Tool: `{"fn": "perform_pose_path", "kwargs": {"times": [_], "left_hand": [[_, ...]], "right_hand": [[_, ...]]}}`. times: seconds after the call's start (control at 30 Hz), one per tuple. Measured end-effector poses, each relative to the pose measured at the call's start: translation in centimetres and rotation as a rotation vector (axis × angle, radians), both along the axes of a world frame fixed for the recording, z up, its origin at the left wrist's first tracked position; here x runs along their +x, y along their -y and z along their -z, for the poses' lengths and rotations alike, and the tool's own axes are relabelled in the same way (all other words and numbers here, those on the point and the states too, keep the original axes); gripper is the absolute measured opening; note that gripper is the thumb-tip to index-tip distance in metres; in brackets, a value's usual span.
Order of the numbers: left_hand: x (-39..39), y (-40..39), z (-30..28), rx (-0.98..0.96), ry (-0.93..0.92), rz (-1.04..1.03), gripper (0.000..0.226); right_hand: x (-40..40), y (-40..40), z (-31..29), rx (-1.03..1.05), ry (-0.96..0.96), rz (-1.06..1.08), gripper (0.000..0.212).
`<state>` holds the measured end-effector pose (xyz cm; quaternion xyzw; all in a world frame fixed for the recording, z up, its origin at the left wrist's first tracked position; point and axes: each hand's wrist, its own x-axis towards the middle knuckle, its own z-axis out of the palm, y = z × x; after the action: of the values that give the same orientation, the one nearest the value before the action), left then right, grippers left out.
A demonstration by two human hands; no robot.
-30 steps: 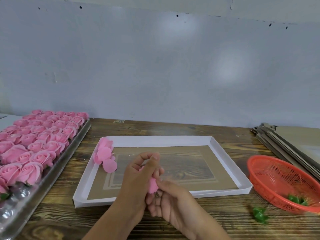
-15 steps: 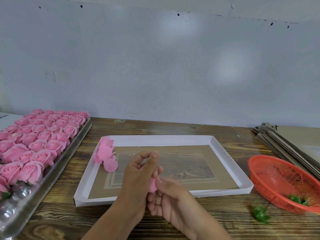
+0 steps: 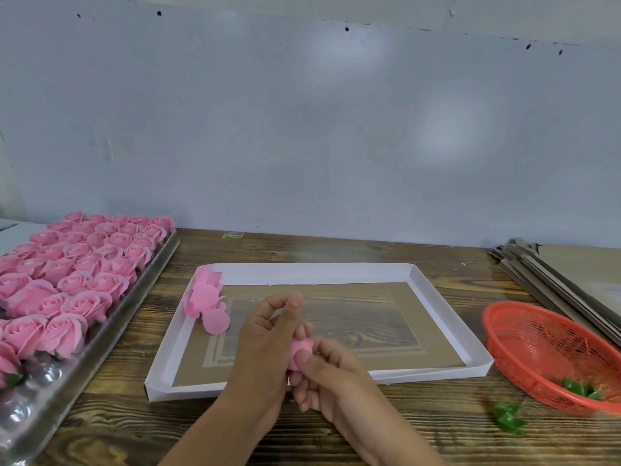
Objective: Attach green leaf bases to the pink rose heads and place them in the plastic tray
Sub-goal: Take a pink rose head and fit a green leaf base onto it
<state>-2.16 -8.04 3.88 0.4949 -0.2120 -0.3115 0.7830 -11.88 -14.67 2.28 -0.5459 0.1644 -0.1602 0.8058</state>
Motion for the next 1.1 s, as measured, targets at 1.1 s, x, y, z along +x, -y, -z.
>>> {"fn": "perform_pose_path", "kwargs": {"times": [1.1], "left_hand": [[4.0,-3.1,0.9,0.161,0.274,0.016,0.037]], "right_hand": [[-17.4,9.1,-1.0,-1.185,-1.090,0.729,0.035]]}}
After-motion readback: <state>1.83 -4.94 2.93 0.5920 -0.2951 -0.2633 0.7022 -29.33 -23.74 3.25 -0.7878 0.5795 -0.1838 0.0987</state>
